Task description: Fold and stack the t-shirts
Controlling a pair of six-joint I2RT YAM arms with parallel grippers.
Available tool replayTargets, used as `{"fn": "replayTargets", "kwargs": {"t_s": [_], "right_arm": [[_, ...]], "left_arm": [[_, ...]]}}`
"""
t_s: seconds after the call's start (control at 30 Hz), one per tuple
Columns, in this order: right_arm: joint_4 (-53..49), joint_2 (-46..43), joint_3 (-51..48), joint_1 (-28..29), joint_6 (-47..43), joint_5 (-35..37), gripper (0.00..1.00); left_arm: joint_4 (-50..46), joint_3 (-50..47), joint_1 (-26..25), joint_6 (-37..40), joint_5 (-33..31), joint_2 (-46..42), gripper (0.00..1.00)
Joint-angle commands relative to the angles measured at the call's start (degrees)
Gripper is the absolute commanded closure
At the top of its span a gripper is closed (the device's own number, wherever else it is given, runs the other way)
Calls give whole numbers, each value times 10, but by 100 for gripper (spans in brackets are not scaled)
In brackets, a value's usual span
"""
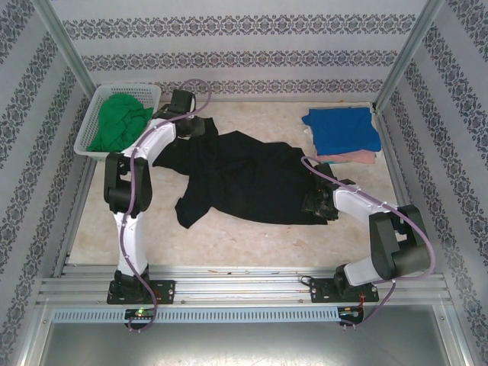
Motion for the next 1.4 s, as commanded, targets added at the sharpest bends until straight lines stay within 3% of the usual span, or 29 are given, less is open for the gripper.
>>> {"fn": "replayTargets", "kwargs": {"t_s": [0.0,0.13,0.2,0.33,0.4,0.43,0.6,0.7,0.77,0.9,0.93,0.97,1.03,1.13,1.23,1.37], "right_arm": [[-17,-30,-16,14,16,-16,36],[-6,-41,-21,18,22,-29,37],[-8,-32,-12,20,21,-24,37],[-14,-17,-2,23,17,-13,39],[-18,-20,-5,23,17,-4,39],[-17,-24,-8,22,17,-2,39],[-12,-40,-12,23,14,-9,39],[-22,-47,-7,22,9,-1,39],[-23,-57,-7,21,7,3,39],[-26,-64,1,19,-1,5,39],[-26,-63,3,19,-4,5,38],[-27,-60,6,18,-7,6,38],[-26,-54,11,18,-14,7,38],[-30,-44,17,18,-21,12,38],[-37,-43,17,17,-22,18,36],[-48,-46,16,17,-22,32,36]], "left_arm": [[-27,-139,5,1,2,-104,53],[78,-387,-13,-57,50,-256,48],[95,-467,-25,-83,50,-298,46],[170,-574,-40,-130,125,-345,47],[185,-594,-60,-140,135,-358,48],[193,-600,-67,-141,140,-359,53],[146,-611,-72,-151,166,-398,99],[94,-607,-80,-171,151,-500,100],[30,-582,-100,-184,96,-572,100],[-27,-513,-157,-205,20,-620,100],[-23,-505,-175,-212,19,-618,96],[-22,-502,-190,-217,19,-612,80],[-22,-514,-203,-224,21,-602,68],[-8,-561,-202,-233,-2,-612,38],[-14,-586,-183,-225,-43,-620,25],[-25,-597,-135,-195,-94,-595,18]]}}
